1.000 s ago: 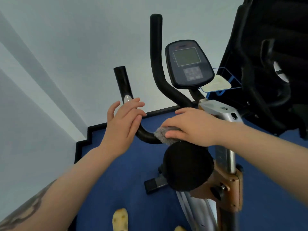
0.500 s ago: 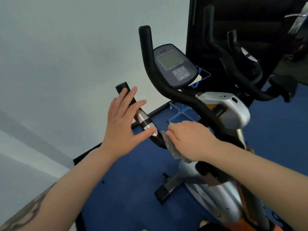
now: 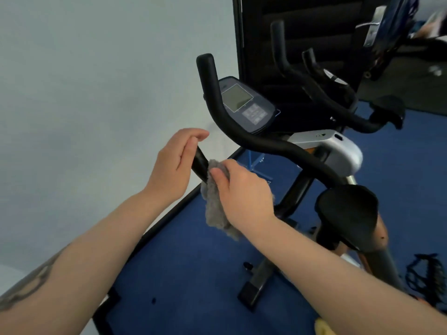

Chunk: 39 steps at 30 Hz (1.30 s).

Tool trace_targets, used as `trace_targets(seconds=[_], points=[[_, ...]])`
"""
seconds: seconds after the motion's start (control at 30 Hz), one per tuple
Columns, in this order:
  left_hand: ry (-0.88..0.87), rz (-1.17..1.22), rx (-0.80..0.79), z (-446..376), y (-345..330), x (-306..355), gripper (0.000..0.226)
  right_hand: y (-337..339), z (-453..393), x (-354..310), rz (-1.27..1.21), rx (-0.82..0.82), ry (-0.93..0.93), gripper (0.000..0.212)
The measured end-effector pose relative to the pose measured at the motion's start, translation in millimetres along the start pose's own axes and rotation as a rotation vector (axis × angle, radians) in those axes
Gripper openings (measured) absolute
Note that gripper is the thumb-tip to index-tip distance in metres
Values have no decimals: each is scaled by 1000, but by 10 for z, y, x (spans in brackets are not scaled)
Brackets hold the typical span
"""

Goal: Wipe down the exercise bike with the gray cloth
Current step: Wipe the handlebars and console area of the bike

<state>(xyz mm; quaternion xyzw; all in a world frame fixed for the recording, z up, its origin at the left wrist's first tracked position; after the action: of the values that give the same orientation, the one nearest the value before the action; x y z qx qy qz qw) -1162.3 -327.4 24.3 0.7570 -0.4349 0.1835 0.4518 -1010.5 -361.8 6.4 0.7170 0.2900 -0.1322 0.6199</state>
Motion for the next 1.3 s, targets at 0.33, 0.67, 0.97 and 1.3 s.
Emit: trace_targets(seconds=[0.33, 0.67, 0.97, 1.3], points=[[36, 182, 38, 22, -74, -44, 32, -137, -107, -6, 464, 1, 122, 28], [73, 194, 14, 23, -66, -42, 35, -148, -214, -59, 389, 69, 122, 34], [55, 219, 26, 27, -75, -32, 36, -121, -81, -67, 344, 89, 100, 37], [62, 94, 127, 79, -88, 7, 34, -125, 246, 199, 508, 43, 191, 42]])
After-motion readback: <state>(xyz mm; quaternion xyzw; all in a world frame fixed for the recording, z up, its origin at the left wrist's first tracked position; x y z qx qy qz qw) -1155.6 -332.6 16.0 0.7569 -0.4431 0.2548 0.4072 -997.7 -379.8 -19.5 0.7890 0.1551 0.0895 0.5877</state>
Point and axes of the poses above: each hand's wrist, its own z-axis away from the middle knuckle, its own y-axis out of the back of the hand, x = y × z, the point moved 1 cm from there along -z, towards the middle knuckle, and after that the axes turned 8 degrees about z, right-handed, at the moved point
